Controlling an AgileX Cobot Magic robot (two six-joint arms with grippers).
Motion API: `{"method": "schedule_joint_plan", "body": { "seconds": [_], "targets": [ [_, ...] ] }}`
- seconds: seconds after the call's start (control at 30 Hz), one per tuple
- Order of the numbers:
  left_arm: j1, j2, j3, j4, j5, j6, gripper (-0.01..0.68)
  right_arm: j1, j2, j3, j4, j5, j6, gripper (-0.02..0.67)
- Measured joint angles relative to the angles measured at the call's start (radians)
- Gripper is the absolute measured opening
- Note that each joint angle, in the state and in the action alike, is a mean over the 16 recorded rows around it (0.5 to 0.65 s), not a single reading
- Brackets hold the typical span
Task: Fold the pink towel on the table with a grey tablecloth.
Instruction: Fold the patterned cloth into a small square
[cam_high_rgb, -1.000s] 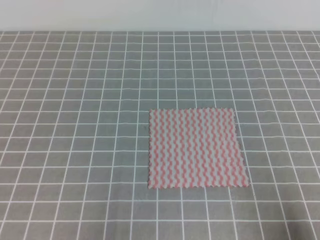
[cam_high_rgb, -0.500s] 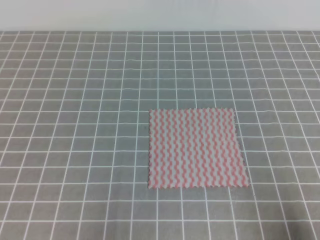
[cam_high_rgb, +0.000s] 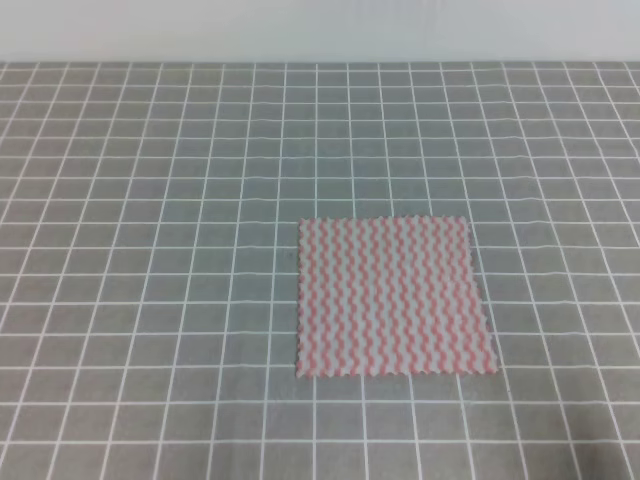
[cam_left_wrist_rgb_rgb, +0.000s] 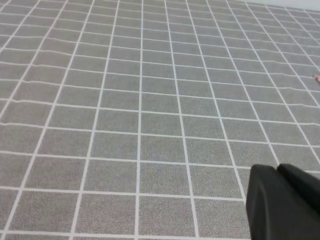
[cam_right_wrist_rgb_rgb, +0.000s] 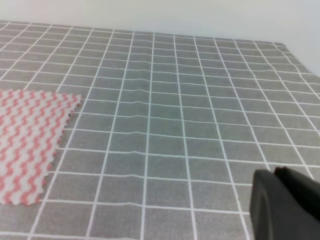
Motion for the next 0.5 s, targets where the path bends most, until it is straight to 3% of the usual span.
{"method": "schedule_joint_plan", "body": {
  "seconds": [0.5],
  "targets": [
    [-0.033,-0.003,0.003,0.001,-0.003,0.0,-0.002,0.0,0.001,0.01,0.002,-0.004,0.002,-0.017]
  ]
}}
